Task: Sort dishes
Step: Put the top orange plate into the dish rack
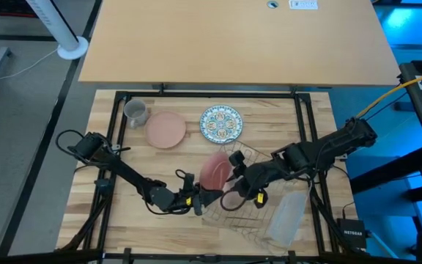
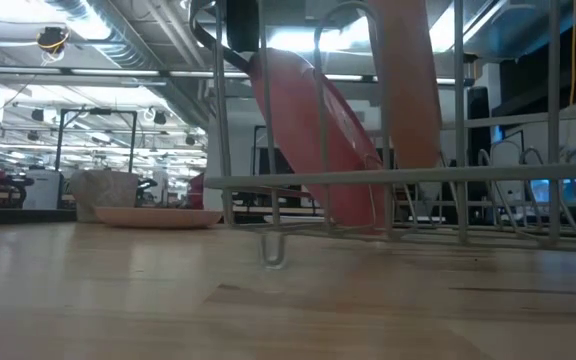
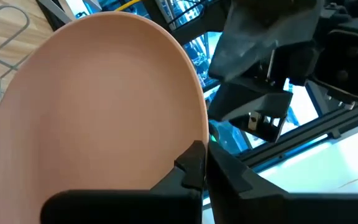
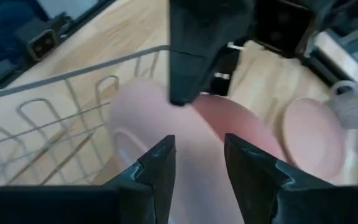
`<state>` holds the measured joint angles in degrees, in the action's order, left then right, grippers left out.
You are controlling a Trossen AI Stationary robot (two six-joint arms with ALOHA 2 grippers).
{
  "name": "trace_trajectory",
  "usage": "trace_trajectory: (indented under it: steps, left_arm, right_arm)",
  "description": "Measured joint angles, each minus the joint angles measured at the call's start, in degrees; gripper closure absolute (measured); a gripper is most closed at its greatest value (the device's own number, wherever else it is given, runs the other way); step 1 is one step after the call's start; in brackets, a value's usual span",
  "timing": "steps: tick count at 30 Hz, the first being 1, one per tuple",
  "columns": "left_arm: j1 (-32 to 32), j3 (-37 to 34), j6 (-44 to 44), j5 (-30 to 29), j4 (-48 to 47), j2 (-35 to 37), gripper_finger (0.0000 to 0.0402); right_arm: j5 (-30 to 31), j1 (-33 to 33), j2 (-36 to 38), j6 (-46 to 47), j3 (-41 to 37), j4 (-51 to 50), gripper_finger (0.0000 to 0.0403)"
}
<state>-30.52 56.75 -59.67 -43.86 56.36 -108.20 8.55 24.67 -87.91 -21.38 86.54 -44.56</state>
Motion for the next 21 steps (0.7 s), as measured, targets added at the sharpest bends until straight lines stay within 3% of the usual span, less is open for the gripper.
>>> trace_trajectory:
  steps: [11,21]
  left_arm:
    - [-0.13,-0.10,5.49,0.78,2.16,-0.06,0.0391]
    - [-0.07,-0.24,11.46,2.01,5.38,0.00,0.0325]
  right_arm:
    - [2.39,0.17,-3.81,-1.58,0.42,0.62,0.0260]
    - [6.49,0.14,-3.48,-0.13,0.24,-0.38,0.0260]
